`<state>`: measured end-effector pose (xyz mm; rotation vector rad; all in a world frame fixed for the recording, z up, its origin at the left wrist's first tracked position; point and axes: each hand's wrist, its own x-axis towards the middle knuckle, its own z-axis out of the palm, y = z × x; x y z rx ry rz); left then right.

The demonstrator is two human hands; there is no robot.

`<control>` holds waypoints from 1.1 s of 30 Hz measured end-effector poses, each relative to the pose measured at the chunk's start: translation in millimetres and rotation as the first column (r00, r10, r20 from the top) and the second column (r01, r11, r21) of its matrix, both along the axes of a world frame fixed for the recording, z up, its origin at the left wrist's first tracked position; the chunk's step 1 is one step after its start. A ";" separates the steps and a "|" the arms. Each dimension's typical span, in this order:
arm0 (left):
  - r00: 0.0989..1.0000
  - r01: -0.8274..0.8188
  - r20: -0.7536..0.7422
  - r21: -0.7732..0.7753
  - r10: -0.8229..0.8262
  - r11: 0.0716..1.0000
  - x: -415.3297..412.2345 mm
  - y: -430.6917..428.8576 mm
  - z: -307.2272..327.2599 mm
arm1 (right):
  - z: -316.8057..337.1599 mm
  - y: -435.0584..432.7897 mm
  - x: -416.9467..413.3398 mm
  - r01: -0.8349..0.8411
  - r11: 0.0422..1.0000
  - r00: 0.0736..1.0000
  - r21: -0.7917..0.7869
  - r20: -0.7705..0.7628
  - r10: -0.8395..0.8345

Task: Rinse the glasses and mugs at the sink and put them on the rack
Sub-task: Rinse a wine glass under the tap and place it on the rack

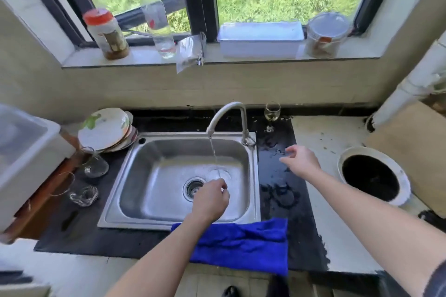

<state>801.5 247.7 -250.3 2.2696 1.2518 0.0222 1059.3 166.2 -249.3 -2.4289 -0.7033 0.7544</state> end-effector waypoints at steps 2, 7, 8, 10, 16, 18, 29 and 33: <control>1.000 -0.025 -0.009 -0.001 0.025 1.000 8.2 9.8 -5.6 | -2.7 27.3 21.8 0.022 0.999 1.000 0.029 -0.010 -0.022; 0.987 -0.153 -0.054 -0.046 0.150 0.987 19.2 25.6 -19.4 | -11.4 97.3 74.9 0.078 0.994 0.996 0.072 -0.057 -0.074; 0.984 -0.169 -0.060 -0.058 0.165 0.984 20.4 28.6 -23.9 | -13.6 110.2 83.4 0.080 0.994 0.996 0.069 -0.045 -0.077; 0.981 -0.187 -0.063 -0.068 0.183 0.980 21.9 33.7 -33.0 | -16.8 132.1 96.4 0.075 0.995 0.997 0.066 -0.025 -0.073; 0.974 -0.215 -0.077 -0.020 0.213 0.976 22.1 34.1 -45.8 | -28.1 157.5 109.4 0.006 0.996 1.000 0.084 -0.023 -0.004; 0.971 -0.220 -0.101 -0.023 0.217 0.975 20.7 35.0 -48.6 | -23.7 149.6 105.0 0.011 0.993 1.000 0.121 0.008 -0.012; 0.966 -0.250 -0.114 -0.185 0.232 0.950 9.5 63.9 -60.2 | 12.7 77.4 -23.7 -0.271 0.938 0.962 0.214 0.028 0.272; 0.952 -0.304 -0.077 -0.341 0.295 0.890 -6.5 78.9 -65.3 | -10.4 96.7 -75.1 -0.292 0.948 0.949 0.122 -0.088 0.304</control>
